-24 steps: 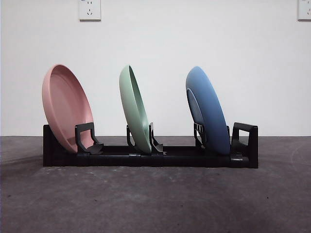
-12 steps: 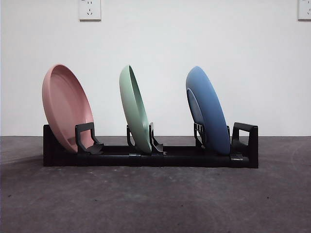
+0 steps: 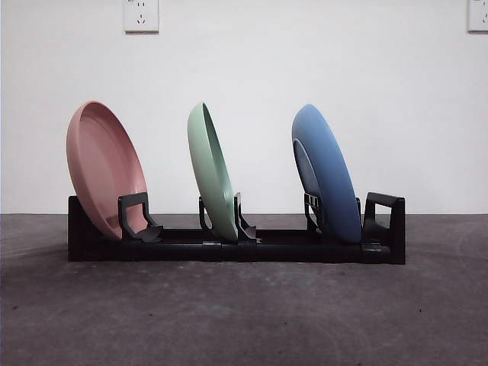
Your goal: Place the plate
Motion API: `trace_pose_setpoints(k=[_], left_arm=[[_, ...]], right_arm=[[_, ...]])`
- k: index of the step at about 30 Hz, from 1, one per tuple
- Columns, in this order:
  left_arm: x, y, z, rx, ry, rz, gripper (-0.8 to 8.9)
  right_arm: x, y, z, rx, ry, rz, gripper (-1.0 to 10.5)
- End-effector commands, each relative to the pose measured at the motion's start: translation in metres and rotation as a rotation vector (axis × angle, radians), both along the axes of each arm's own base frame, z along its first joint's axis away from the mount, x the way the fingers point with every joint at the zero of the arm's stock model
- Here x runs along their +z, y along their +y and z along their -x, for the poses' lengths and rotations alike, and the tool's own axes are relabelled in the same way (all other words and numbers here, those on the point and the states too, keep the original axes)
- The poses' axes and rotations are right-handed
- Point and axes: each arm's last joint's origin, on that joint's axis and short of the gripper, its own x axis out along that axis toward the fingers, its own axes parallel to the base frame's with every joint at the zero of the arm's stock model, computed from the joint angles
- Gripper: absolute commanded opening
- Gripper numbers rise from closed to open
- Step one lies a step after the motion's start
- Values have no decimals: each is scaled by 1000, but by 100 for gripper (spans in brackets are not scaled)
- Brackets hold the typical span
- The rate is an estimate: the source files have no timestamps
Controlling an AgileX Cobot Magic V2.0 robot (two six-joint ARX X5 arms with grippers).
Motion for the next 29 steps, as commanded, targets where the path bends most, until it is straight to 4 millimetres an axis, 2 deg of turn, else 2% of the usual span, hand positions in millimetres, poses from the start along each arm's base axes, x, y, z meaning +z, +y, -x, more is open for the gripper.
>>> trace_pose_setpoints(k=[1,3,7,10,12,16,20,23,29], left_arm=[[6,-1,0,-20,-45,-1,103],[6,-1,0,-20,-45,-1,193],[6,-1,0,-20,-45,-1,394],[6,-1,0,-19,-46,-2,466],[6,-1,0,-20,-46,-2,472],[7,-1,0,-20,-51,0,475],[7,-1,0,-18,-52,0,573],[8,0,2,-19,-57,2,577],[12,4,17,-30,-102,-12,564]], right_arm=[[5,0,1,12,-19,8,17],[4,0,1,12,-9,10,43],[4,0,1,3,-8,14,252],[3,-1,0,-36,-14,31,424],[3,-1,-1,-63,-16,43,495],[3,-1,-1,-67,-14,43,514],[3,-1,-1,-62,10,19,514],[2,1,-6,-48,57,-13,515],[1,11,-38,11,180,-43,514]])
